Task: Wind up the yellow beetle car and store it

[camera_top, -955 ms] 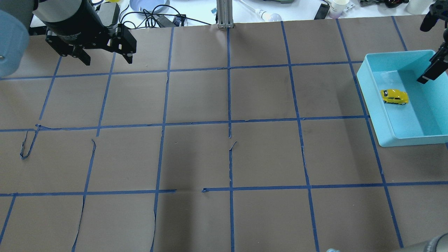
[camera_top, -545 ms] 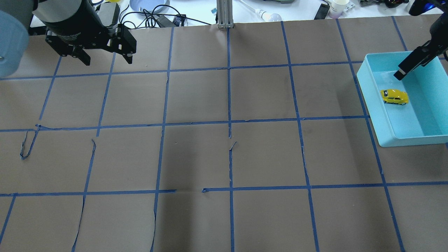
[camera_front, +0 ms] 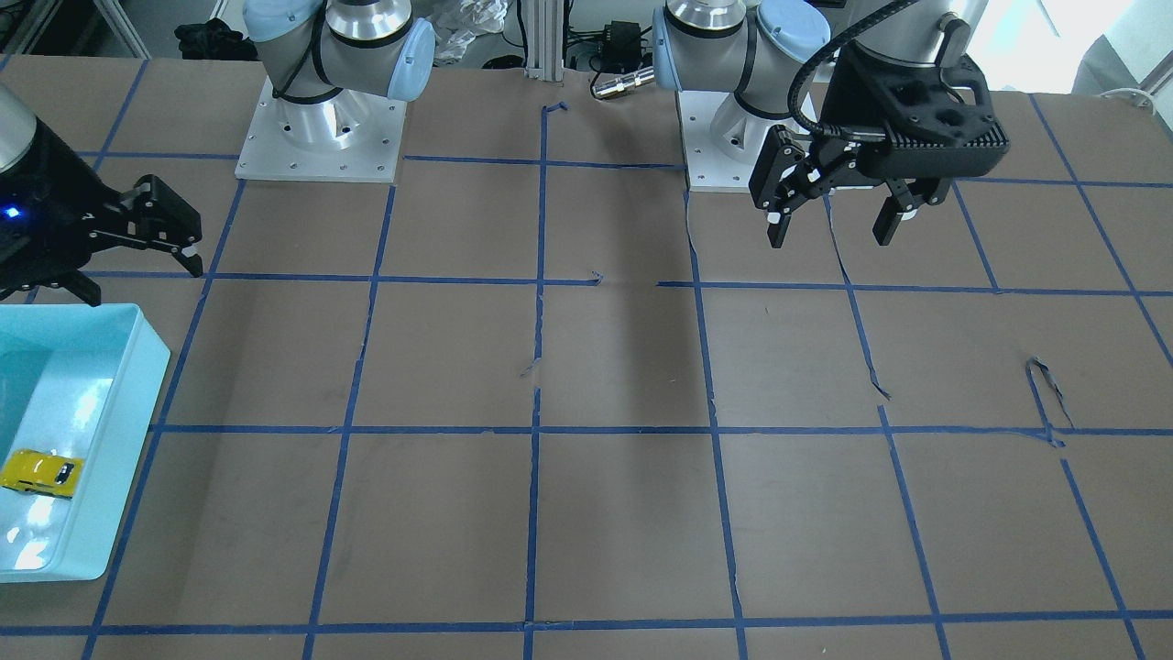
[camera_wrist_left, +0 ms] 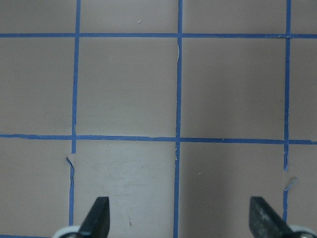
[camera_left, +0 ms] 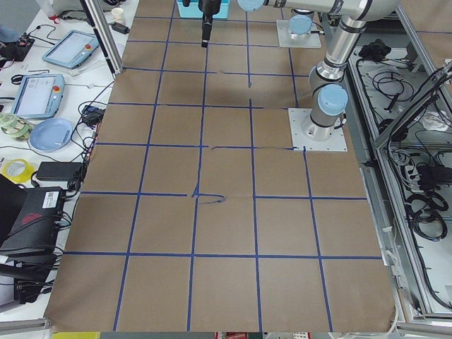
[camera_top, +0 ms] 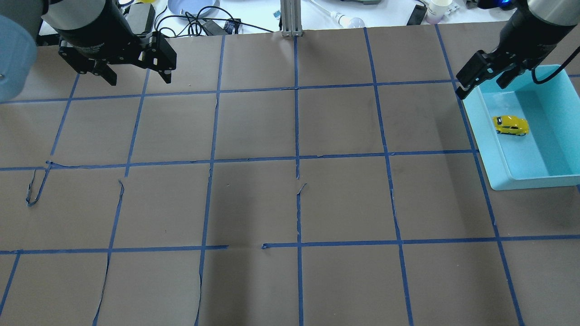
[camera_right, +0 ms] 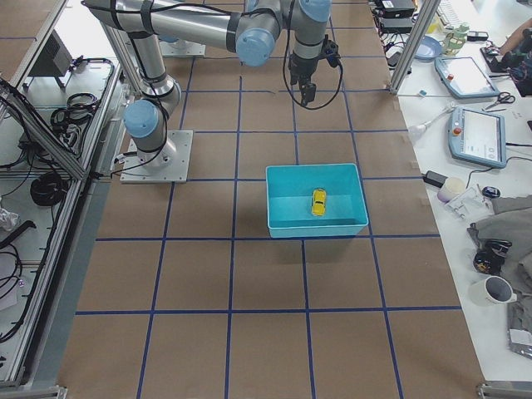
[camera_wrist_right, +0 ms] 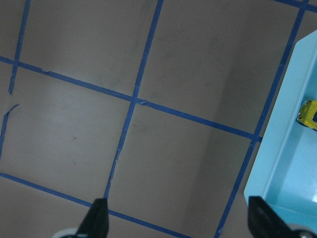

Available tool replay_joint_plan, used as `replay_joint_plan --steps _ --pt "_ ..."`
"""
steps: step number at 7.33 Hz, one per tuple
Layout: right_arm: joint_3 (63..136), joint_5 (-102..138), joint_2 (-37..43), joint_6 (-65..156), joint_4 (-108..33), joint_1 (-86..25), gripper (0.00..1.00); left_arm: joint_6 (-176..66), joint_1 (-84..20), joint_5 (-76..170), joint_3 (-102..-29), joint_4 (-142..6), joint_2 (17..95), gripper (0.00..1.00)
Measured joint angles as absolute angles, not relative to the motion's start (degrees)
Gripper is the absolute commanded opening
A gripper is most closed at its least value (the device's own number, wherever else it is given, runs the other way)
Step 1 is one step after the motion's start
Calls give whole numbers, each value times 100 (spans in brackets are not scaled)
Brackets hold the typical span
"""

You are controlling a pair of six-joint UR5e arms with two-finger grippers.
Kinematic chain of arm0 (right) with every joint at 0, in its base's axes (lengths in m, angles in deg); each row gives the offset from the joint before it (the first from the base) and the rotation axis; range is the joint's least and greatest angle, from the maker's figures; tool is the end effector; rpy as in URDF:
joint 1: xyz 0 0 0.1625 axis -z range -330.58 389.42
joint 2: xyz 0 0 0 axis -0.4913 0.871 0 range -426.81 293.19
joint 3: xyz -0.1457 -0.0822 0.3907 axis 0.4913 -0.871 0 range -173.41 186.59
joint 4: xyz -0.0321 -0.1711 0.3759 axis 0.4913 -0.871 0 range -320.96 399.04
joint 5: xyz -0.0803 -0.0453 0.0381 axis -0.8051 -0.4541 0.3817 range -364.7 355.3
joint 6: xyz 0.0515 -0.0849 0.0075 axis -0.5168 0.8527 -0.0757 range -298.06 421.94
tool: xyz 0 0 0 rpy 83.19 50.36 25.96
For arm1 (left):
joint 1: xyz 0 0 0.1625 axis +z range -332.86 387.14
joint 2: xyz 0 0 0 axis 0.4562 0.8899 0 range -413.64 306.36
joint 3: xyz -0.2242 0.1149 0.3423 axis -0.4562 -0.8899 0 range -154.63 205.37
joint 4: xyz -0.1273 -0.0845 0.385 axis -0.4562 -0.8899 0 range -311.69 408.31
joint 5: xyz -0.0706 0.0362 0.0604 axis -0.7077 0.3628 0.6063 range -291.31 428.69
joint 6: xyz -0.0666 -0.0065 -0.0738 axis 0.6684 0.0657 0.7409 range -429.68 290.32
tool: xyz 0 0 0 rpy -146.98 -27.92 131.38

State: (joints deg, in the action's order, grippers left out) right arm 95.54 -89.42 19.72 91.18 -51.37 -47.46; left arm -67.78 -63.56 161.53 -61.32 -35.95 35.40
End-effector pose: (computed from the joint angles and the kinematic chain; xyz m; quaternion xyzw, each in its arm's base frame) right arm 0.0221 -0.5326 0.4676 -0.1392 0.9890 -0.0003 0.0493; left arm -0.1345 -0.4979 0.5360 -0.0126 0.9958 -0.0877 0.0227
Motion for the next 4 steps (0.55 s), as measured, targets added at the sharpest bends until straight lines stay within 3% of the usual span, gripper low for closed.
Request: replay_joint_plan --steps 4 --pt "9566 -8992 2081 7502 -5192 -5734 100 -6781 -6352 16157 -6134 -3598 3531 100"
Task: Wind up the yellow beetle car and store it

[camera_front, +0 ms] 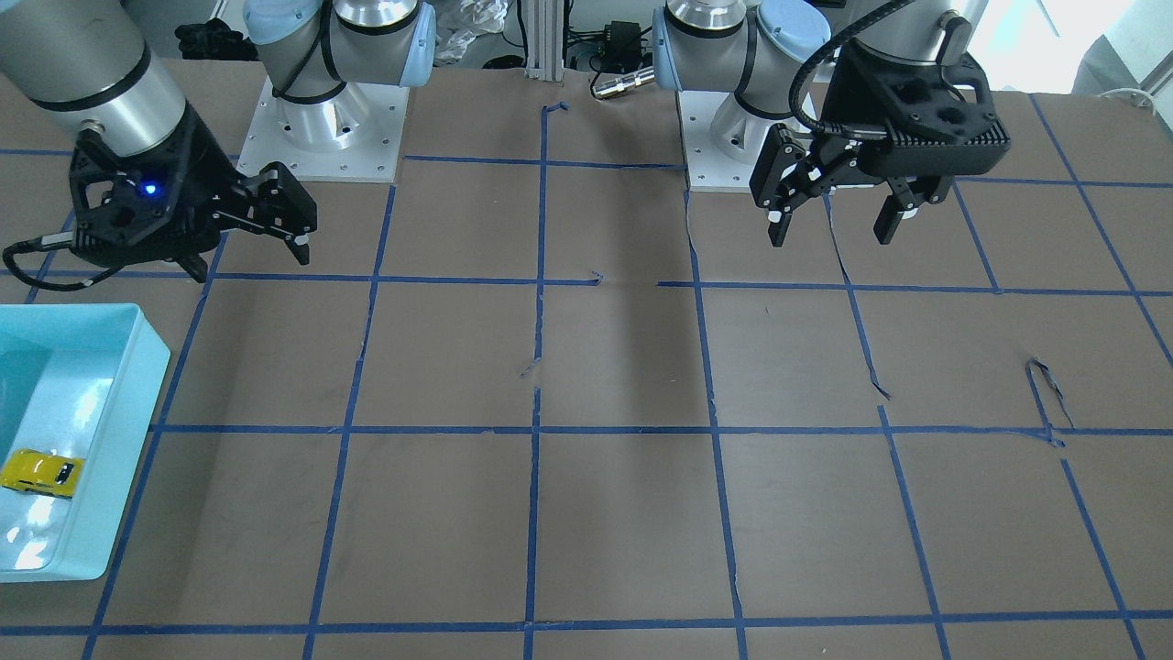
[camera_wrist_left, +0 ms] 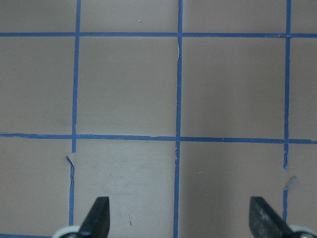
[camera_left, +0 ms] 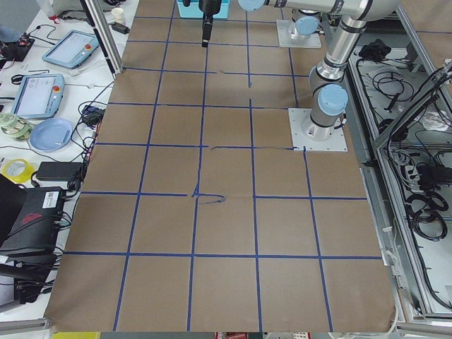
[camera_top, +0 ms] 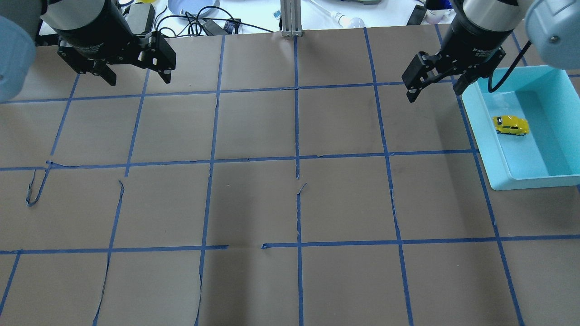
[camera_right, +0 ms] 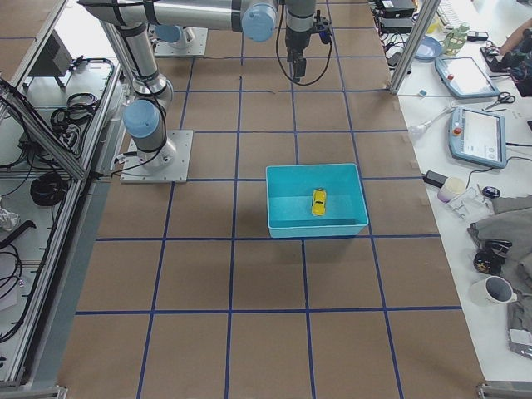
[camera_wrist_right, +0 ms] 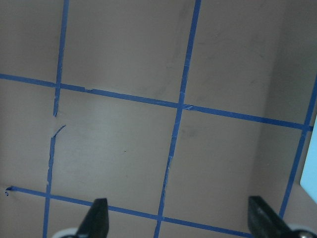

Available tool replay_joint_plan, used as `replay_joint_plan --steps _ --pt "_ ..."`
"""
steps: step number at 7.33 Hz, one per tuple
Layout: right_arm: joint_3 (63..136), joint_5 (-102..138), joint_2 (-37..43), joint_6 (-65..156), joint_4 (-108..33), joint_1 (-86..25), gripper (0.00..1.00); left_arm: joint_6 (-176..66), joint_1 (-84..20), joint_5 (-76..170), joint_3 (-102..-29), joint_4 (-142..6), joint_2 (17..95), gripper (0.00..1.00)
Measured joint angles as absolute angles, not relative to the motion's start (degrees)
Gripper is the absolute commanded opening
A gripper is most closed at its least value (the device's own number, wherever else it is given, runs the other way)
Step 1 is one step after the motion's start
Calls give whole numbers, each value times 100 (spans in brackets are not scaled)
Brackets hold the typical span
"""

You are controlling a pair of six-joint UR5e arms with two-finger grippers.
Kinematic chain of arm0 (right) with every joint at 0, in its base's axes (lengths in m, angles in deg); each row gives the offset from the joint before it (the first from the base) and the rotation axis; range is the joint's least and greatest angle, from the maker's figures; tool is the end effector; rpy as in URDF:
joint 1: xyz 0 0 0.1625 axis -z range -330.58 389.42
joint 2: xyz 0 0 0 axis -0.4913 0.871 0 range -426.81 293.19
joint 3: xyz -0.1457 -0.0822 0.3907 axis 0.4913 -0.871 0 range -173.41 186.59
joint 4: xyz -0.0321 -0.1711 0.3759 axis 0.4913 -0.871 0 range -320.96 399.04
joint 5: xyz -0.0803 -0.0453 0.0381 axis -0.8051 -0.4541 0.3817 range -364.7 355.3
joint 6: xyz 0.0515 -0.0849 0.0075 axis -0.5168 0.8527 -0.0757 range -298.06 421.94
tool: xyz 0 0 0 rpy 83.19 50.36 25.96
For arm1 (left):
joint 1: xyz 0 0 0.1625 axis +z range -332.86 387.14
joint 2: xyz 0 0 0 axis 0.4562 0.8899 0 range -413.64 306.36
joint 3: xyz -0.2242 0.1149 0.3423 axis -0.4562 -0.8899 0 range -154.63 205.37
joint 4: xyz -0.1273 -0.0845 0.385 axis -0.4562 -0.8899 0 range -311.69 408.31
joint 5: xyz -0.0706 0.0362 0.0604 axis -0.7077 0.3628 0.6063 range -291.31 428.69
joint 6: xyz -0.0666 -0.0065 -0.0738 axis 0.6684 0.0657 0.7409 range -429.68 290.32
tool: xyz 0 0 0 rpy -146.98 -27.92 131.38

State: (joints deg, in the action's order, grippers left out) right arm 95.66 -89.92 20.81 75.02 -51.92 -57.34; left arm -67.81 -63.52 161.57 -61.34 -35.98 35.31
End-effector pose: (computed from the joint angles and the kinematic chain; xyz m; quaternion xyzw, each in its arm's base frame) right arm 0.1126 -0.5157 0.4772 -0.0855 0.9955 -0.0017 0.0419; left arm -0.1341 -0.4974 0.5366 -0.0127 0.9958 -0.0881 0.0230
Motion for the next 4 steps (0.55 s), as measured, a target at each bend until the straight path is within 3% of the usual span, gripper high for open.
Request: replay_joint_plan --steps 4 --pt "9596 -9060 2464 7158 -5039 -5965 100 -6783 -6356 16173 -6138 -3601 3520 100"
